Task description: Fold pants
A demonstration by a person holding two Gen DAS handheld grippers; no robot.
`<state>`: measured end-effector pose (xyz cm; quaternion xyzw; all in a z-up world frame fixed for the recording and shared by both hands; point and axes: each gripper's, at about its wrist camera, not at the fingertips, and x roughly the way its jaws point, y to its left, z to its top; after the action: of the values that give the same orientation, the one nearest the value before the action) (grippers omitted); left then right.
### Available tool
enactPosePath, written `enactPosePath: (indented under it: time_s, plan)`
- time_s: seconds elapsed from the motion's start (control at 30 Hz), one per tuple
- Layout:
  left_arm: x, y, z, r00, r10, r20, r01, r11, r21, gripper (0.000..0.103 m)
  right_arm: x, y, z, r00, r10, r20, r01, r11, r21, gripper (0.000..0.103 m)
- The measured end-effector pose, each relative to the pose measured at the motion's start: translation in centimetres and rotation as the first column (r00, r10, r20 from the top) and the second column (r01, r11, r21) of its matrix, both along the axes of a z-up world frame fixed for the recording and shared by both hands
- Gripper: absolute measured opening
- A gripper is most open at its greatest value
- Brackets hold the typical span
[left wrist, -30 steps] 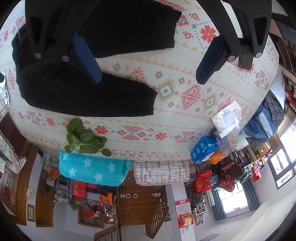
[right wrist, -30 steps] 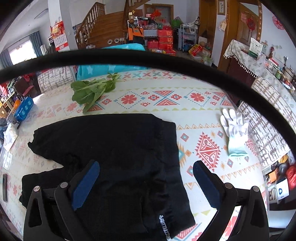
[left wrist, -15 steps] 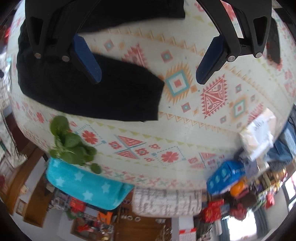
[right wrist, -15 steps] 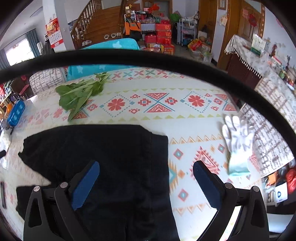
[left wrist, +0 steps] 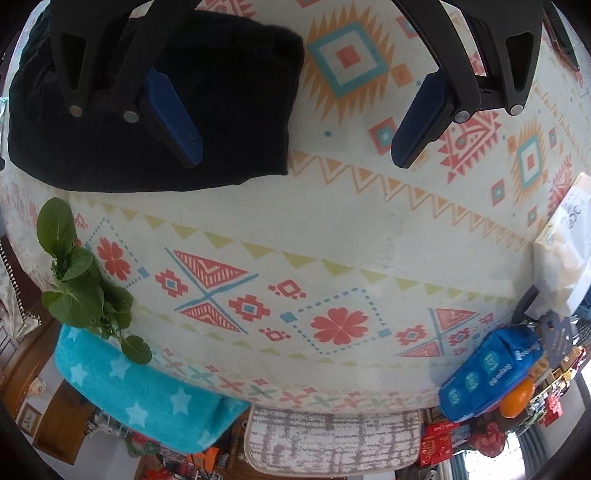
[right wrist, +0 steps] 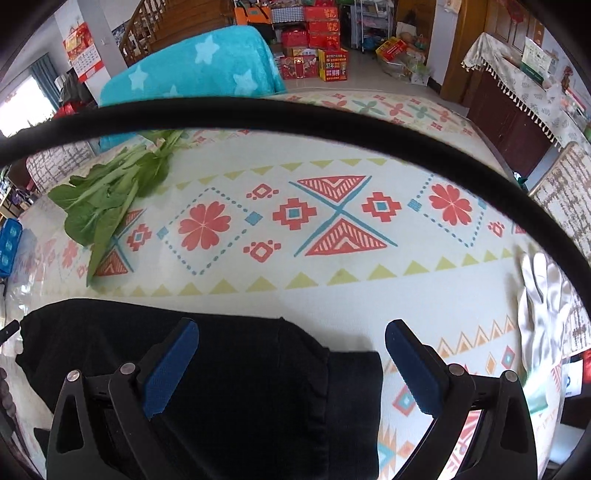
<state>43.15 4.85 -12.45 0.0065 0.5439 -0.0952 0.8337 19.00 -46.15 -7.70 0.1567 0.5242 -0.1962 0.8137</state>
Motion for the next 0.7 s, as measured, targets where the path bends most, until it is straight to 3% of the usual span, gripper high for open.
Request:
enactPosePath:
  time_s: [0.17,0.37,0.43,0.47,0.5,0.53,0.57,0.6,0.63,0.67,0.7]
  plan:
    - [0.7,-0.7,-1.3,0.999,-0.021,-0.035,0.019,0.999,-0.039,0.102,1.3,0.2,-1.0,0.999,0.03,-0.031,-0.03,1.0,-0.005,0.102]
    - [0.6,-2.0,-1.4,0.998,-0.056,-0.009,0.056,0.998,-0.031,0.101,2.0,1.3,-2.4,0.994,0.075,-0.083,-0.078,0.996,-0.042,0.102]
    - [0.4,-2.5,-1.3,0.997,-0.074,0.005,0.074,0.997,-0.026,0.093,1.9,1.7,-2.6,0.992,0.088,-0.086,-0.092,0.995,-0.042,0.101]
    - [0.2,-2.8,-1.2,0.996,-0.082,0.018,0.082,0.997,-0.002,0.08,2.0,1.9,-2.9,0.991,0.097,-0.093,-0.101,0.994,-0.045,0.096]
    - [0.0,-3.2,-1.1,0.995,-0.094,0.035,0.093,0.995,0.027,0.058,2.0,2.2,-3.1,0.989,0.107,-0.101,-0.113,0.992,-0.049,0.091]
    - [-0.2,-3.5,-0.8,0.992,-0.119,0.046,0.118,0.993,0.03,0.045,2.0,2.6,-3.4,0.986,0.127,-0.103,-0.132,0.991,-0.037,0.08]
    - [-0.3,-3.8,-0.6,0.989,-0.143,0.035,0.143,0.99,-0.002,0.015,1.8,2.9,-3.2,0.988,0.134,-0.08,-0.136,0.99,-0.027,0.066]
    - [-0.2,-4.0,-0.6,0.988,-0.153,0.011,0.153,0.988,-0.027,0.014,1.8,3.2,-3.2,0.987,0.14,-0.073,-0.142,0.99,-0.013,0.062]
    - [-0.2,-4.1,-0.4,0.989,-0.149,0.01,0.149,0.989,-0.024,0.013,1.8,3.5,-3.0,0.988,0.136,-0.073,-0.139,0.99,-0.027,0.05]
    - [-0.3,-4.3,-0.1,0.988,-0.15,0.023,0.151,0.988,-0.016,0.013,1.7,3.6,-2.7,0.988,0.134,-0.073,-0.138,0.989,-0.045,0.029]
    - [-0.4,-4.2,0.2,0.988,-0.149,0.03,0.15,0.989,-0.014,0.013,1.5,3.4,-2.4,0.989,0.129,-0.07,-0.132,0.99,-0.043,0.023]
